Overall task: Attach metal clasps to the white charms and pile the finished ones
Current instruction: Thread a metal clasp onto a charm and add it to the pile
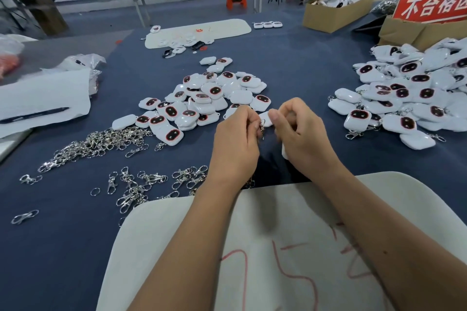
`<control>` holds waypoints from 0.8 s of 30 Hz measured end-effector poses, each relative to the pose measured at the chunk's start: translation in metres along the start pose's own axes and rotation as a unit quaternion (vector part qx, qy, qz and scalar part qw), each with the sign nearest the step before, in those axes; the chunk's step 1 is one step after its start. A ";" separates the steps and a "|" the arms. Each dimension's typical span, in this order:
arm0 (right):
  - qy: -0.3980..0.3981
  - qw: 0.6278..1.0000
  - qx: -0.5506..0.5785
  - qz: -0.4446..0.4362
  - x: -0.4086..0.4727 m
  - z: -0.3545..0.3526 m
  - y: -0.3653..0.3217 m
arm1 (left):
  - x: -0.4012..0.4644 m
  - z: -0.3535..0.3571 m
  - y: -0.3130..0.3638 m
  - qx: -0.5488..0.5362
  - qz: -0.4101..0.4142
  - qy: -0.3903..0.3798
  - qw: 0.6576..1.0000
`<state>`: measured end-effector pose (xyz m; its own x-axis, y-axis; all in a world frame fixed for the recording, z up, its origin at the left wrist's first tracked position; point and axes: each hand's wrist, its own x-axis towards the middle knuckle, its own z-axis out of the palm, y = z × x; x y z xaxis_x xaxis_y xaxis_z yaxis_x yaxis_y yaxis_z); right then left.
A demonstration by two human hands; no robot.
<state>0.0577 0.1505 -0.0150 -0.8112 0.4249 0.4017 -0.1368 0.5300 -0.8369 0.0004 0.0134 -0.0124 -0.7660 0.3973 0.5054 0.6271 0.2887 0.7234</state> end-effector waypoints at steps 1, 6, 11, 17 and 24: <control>0.023 1.000 0.005 0.013 0.001 -0.001 0.001 | 0.000 0.000 -0.002 -0.002 -0.007 -0.006 1.000; 0.048 0.996 0.010 0.072 0.007 -0.003 0.009 | 0.000 -0.001 -0.005 0.004 -0.029 -0.049 0.998; 0.028 0.996 0.003 0.082 0.005 -0.006 0.011 | -0.001 -0.003 -0.005 0.010 -0.032 -0.085 0.996; 0.082 0.970 0.189 0.128 0.005 -0.010 0.010 | -0.003 -0.003 -0.003 0.033 -0.007 -0.130 0.991; 0.054 0.995 0.038 0.069 0.006 -0.004 0.013 | -0.003 -0.003 0.001 0.049 0.006 -0.148 0.988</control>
<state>0.0533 0.1634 -0.0217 -0.7602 0.5685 0.3147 -0.0734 0.4060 -0.9109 0.0032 0.0101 -0.0117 -0.6929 0.6346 0.3423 0.6571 0.3604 0.6621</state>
